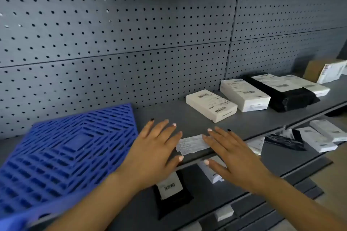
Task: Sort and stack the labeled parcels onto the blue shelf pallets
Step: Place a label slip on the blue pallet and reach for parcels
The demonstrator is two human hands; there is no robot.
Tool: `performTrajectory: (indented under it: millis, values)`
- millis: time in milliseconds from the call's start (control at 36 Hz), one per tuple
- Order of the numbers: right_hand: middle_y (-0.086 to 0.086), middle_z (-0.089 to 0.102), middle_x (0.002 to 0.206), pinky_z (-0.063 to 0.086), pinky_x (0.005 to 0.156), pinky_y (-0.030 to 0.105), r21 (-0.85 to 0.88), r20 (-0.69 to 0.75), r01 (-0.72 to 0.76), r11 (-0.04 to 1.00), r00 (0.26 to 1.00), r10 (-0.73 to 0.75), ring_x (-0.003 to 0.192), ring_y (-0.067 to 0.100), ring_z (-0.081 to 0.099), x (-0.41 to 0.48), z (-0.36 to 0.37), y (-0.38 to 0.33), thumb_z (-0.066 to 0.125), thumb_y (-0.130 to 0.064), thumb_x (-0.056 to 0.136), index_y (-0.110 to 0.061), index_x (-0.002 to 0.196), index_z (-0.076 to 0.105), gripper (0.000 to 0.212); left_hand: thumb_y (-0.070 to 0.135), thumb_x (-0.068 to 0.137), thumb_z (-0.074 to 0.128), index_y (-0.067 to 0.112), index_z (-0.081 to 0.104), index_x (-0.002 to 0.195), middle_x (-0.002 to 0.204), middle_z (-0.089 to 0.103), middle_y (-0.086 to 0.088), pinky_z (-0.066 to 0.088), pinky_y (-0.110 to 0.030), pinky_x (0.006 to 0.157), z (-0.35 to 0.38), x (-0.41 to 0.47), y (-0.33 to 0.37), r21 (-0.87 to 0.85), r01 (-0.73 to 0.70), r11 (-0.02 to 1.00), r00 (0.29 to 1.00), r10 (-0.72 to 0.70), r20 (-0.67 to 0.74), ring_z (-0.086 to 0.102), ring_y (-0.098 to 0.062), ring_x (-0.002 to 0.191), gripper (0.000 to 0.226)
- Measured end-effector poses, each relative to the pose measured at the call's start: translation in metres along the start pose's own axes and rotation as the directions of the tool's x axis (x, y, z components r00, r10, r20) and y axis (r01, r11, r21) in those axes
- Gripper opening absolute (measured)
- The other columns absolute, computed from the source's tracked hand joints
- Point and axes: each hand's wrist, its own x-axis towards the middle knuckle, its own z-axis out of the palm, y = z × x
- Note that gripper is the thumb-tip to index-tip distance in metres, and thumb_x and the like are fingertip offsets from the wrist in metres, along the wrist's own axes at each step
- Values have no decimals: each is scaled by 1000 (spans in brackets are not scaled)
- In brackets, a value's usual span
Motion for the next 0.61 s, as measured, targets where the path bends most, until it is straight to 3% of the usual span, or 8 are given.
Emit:
performTrajectory:
  millis: [111,306,444,528,556,611]
  values:
    - [4,53,138,26,112,38,-22,51,88,996,995,-86,133,22,42,1,7,17,21,-58,98,-15,134,53,64,48,87,38,24,67,117,122,65,3,43,-47,99,6,2,12,12,48,999,999,-48,-19,57,-22,120,49]
    - [2,48,142,22,110,37,99,57,199,975,977,-205,136,20,38,3,15,37,24,-59,97,-16,139,47,64,35,82,56,25,72,108,109,70,9,48,-44,93,15,3,30,-18,184,983,982,-185,-34,61,-22,114,32]
    - [4,50,140,23,109,38,151,17,254,955,966,-259,134,21,39,6,17,44,27,-57,97,-15,138,47,62,31,85,46,26,74,90,95,73,11,51,-40,89,15,6,43,32,212,977,977,-211,-41,66,-21,103,29]
    - [3,50,140,23,109,38,167,12,281,945,958,-287,134,21,39,8,17,47,34,-56,94,-15,138,47,61,21,77,70,23,75,84,90,74,7,52,-40,88,17,6,47,74,219,973,976,-217,-34,69,-22,97,9]
    - [3,50,140,24,109,39,177,7,287,941,956,-293,134,21,39,8,17,48,36,-56,93,-15,138,47,62,17,73,77,22,75,83,89,74,7,51,-41,89,16,6,48,77,228,971,974,-227,-22,69,-23,97,11]
    - [4,50,140,24,109,39,187,3,300,935,952,-306,134,22,39,8,18,49,39,-56,92,-15,138,46,62,17,76,74,21,74,86,91,74,6,51,-41,91,16,4,51,67,234,970,972,-233,-21,68,-24,98,10]
